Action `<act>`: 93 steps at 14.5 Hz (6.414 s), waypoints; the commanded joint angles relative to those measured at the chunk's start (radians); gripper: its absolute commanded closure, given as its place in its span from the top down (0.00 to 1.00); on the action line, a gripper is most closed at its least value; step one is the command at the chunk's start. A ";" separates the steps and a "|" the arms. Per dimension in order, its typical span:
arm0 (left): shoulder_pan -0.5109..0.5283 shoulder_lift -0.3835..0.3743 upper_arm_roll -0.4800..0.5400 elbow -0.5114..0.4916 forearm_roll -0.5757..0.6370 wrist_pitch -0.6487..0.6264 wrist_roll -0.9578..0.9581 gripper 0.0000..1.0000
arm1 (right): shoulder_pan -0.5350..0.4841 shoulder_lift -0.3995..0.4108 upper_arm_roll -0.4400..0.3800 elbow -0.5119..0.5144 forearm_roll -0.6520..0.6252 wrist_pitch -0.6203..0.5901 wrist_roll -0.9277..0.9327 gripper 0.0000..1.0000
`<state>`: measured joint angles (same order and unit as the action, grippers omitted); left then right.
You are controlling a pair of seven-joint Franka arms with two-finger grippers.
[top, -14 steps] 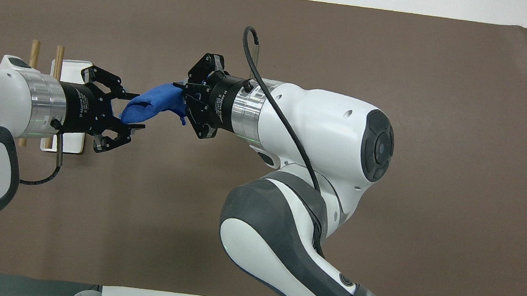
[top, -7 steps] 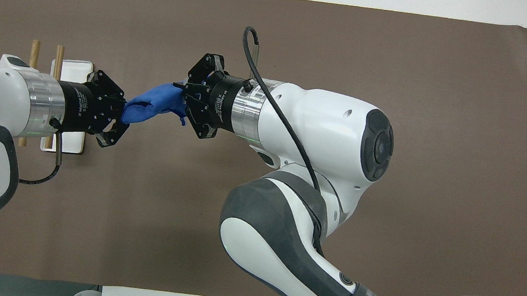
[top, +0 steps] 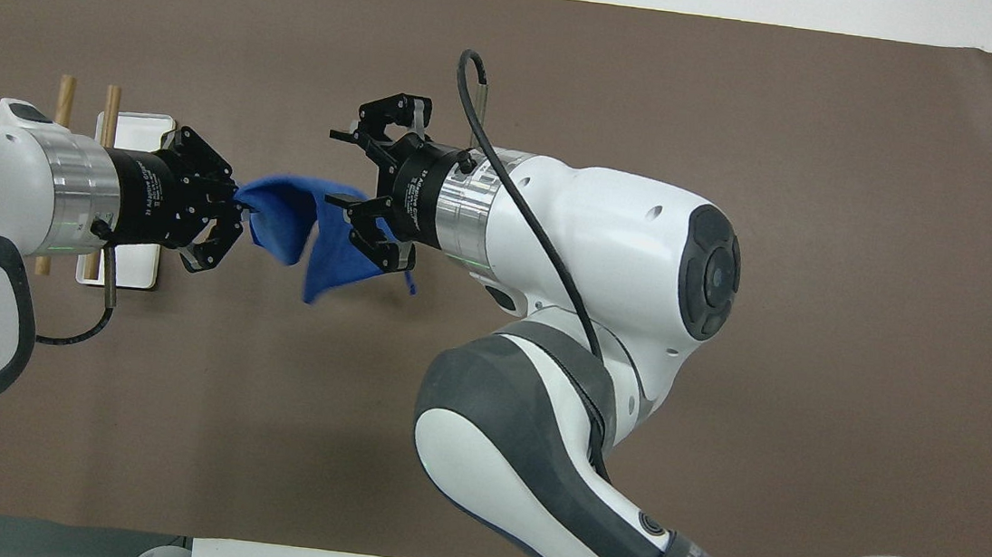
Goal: Right arm passes towel to left arm to hang
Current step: 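Open the right gripper and withdraw it while the left gripper holds the towel, then drape the towel over the wooden bar with the left gripper, then release the towel onto the bar and pull the left gripper back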
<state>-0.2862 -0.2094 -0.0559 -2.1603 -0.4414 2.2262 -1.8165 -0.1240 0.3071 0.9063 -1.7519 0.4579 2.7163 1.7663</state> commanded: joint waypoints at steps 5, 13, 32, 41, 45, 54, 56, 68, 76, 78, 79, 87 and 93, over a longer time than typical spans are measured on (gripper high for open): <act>0.038 0.015 0.011 0.007 -0.019 0.029 0.438 0.00 | -0.032 -0.121 -0.073 -0.174 0.001 -0.004 -0.656 1.00; 0.183 0.019 0.016 0.008 -0.014 0.018 0.828 0.00 | -0.022 -0.241 -0.493 -0.193 -0.353 -0.675 -1.565 1.00; 0.390 0.087 0.019 0.060 -0.014 0.201 0.946 0.00 | 0.014 -0.284 -0.827 0.086 -0.467 -1.035 -1.679 1.00; 0.444 0.097 0.024 0.089 -0.003 0.117 1.261 0.00 | 0.020 -0.303 -0.823 0.086 -0.466 -1.055 -1.683 1.00; 0.496 0.096 0.024 0.079 -0.003 0.072 1.375 0.00 | 0.018 -0.303 -0.825 0.086 -0.466 -1.057 -1.683 1.00; 0.573 0.100 0.024 0.043 -0.002 0.072 1.528 0.00 | 0.018 -0.303 -0.823 0.086 -0.466 -1.057 -1.683 1.00; 0.571 0.114 0.022 0.075 -0.008 0.075 1.517 0.00 | 0.018 -0.303 -0.823 0.086 -0.466 -1.057 -1.683 1.00; 0.558 0.136 0.024 0.082 0.001 0.052 1.465 0.04 | 0.018 -0.303 -0.823 0.086 -0.466 -1.057 -1.683 1.00; 0.588 0.104 0.024 0.010 0.216 0.038 1.537 0.09 | 0.018 -0.303 -0.823 0.086 -0.466 -1.057 -1.683 1.00; 0.588 0.104 0.024 0.011 0.216 0.038 1.534 0.14 | 0.018 -0.303 -0.823 0.086 -0.466 -1.057 -1.683 1.00; 0.588 0.105 0.024 0.013 0.216 0.038 1.533 0.58 | 0.018 -0.303 -0.823 0.086 -0.466 -1.057 -1.683 1.00; 0.568 0.127 0.022 0.219 0.233 -0.190 1.531 1.00 | 0.018 -0.303 -0.823 0.086 -0.466 -1.057 -1.683 1.00; 0.343 0.188 0.013 0.535 0.457 -0.661 1.543 1.00 | 0.018 -0.303 -0.823 0.086 -0.466 -1.057 -1.683 1.00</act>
<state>0.1413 -0.0807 -0.0498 -1.7518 -0.0504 1.7044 -0.2806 -0.0997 0.0206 0.0780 -1.6491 -0.0083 1.6617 0.0715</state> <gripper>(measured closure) 0.000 0.000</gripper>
